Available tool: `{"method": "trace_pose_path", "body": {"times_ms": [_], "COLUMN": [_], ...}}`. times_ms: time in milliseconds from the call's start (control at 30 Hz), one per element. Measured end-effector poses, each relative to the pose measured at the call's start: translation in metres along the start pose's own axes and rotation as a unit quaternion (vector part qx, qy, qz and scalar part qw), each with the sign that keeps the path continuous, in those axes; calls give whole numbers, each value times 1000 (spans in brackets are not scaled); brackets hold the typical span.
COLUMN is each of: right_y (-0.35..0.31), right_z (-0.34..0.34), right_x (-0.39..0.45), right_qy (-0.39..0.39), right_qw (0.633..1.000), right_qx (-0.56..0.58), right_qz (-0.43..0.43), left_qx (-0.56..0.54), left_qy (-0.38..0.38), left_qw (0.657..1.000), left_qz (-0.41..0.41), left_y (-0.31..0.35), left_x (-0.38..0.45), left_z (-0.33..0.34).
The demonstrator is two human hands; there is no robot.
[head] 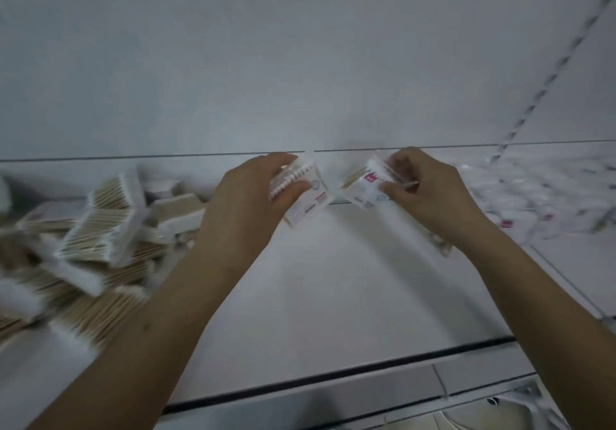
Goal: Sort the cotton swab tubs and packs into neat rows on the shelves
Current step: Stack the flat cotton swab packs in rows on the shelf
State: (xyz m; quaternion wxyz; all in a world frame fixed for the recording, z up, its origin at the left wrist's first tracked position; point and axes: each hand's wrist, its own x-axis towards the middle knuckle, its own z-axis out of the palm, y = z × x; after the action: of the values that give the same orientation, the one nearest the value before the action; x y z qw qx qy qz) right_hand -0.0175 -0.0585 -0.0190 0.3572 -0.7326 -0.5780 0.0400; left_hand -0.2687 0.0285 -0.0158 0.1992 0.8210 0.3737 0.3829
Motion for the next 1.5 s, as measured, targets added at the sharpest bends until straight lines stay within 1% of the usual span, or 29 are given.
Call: {"method": "trace_pose_path", "body": {"times_ms": [67, 133, 200, 267, 367, 467, 533, 600, 667, 800, 867, 933, 1000, 1133, 1233, 1300, 1400, 1500], "right_y": [14, 28, 44, 58, 73, 84, 87, 88, 89, 93, 94, 93, 93, 92, 91, 91, 88, 88], "right_z": [-15, -25, -29, -27, -23, -21, -20, -20, -18, -13, -16, -20, -19, -14, -17, -17, -17, -15], "right_x": [13, 29, 45, 59, 71, 79, 81, 84, 84, 83, 83, 85, 85, 85, 84, 83, 85, 84], "right_qy": [8, -5, -33, -51, -81, -116, -131, -125, -102, -78, -59, -43, -50, -85, -79, -73, -76, -64], "right_qw": [1000, 1000, 997, 990, 972, 934, 916, 905, 900, 896, 901, 913, 919, 910, 911, 912, 906, 898], "right_qx": [-9, -29, -62, -115, -189, -296, -338, -366, -378, -374, -359, -329, -311, -333, -334, -337, -360, -392], "right_qz": [8, 1, -22, -62, -115, -160, -171, -178, -191, -226, -237, -239, -235, -232, -229, -224, -210, -189], "left_qx": [1, 5, 23, 25, 2, 6, 13, 12, -9, -72, -91, -89, -80, -53, -41, -42, -55, -62], "left_qy": [-46, -66, -47, -16, 14, 30, 59, 95, 120, 142, 153, 149, 136, 135, 150, 146, 142, 147], "left_qw": [999, 998, 999, 999, 999, 999, 998, 995, 992, 986, 982, 984, 987, 989, 988, 988, 988, 987], "left_qz": [-16, -13, 15, 37, 30, 32, 24, -5, -30, -45, -57, -47, -29, -11, 10, 15, 6, 17], "left_y": [10, 14, 14, 10, 3, -3, -3, 1, 2, -3, -2, -2, -3, -6, -6, -6, -6, -6], "left_x": [21, 38, 51, 58, 59, 56, 49, 42, 39, 41, 40, 39, 39, 42, 41, 40, 41, 40], "left_z": [26, 52, 79, 102, 132, 154, 163, 169, 172, 170, 170, 172, 174, 177, 179, 180, 179, 178]}}
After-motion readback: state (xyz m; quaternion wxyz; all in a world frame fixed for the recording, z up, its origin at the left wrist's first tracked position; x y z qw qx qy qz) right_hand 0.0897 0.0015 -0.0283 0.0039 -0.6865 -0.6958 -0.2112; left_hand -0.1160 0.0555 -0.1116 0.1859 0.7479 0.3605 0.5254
